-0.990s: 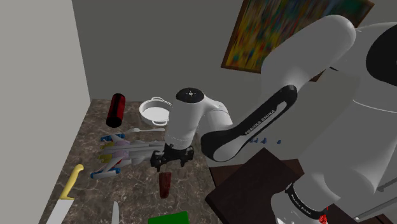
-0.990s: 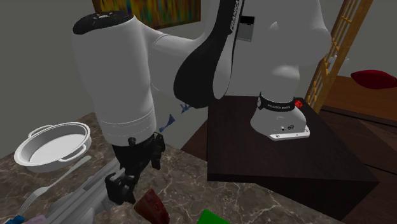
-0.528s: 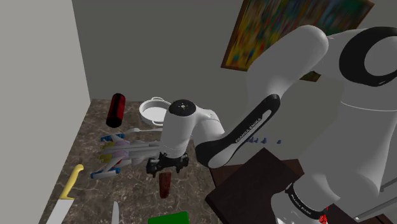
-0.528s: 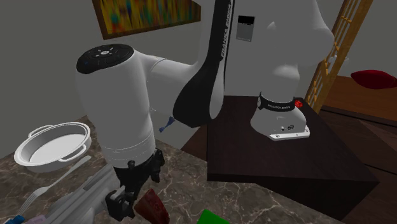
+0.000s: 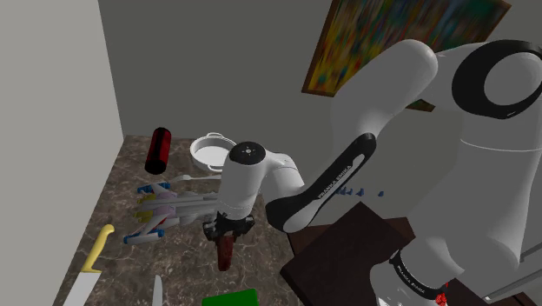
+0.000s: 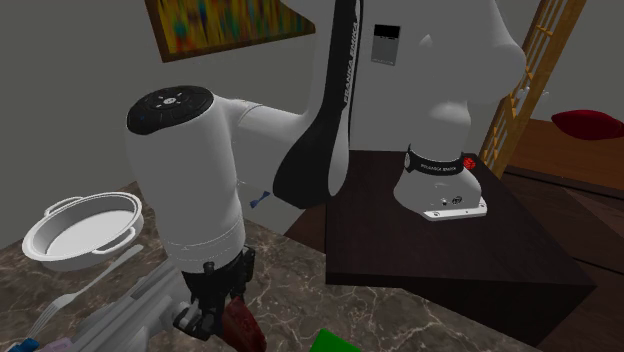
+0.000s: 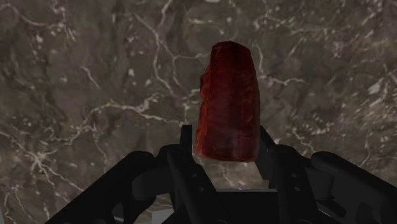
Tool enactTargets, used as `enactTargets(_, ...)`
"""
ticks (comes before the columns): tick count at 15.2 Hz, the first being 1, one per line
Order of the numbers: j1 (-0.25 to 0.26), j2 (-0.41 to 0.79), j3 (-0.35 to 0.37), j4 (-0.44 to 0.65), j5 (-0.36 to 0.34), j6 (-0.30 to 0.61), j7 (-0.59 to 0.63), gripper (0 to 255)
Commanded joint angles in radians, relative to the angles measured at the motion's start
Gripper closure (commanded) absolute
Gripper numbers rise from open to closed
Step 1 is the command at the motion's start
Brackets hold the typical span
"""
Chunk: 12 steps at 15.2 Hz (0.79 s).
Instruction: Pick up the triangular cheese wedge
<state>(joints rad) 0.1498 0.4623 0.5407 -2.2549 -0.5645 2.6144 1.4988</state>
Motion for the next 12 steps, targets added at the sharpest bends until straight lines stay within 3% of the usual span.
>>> enactTargets(1, 0.0, 0.002, -0.001, 0.0, 0.0, 0.0, 0.0, 255)
enactTargets(5, -0.001, 0.0, 0.0, -0.002, 0.0, 0.001, 0.0, 255)
enactTargets(12, -0.057, -0.089, 0.074, -0.019, 0.095, -0.059, -0.068, 255)
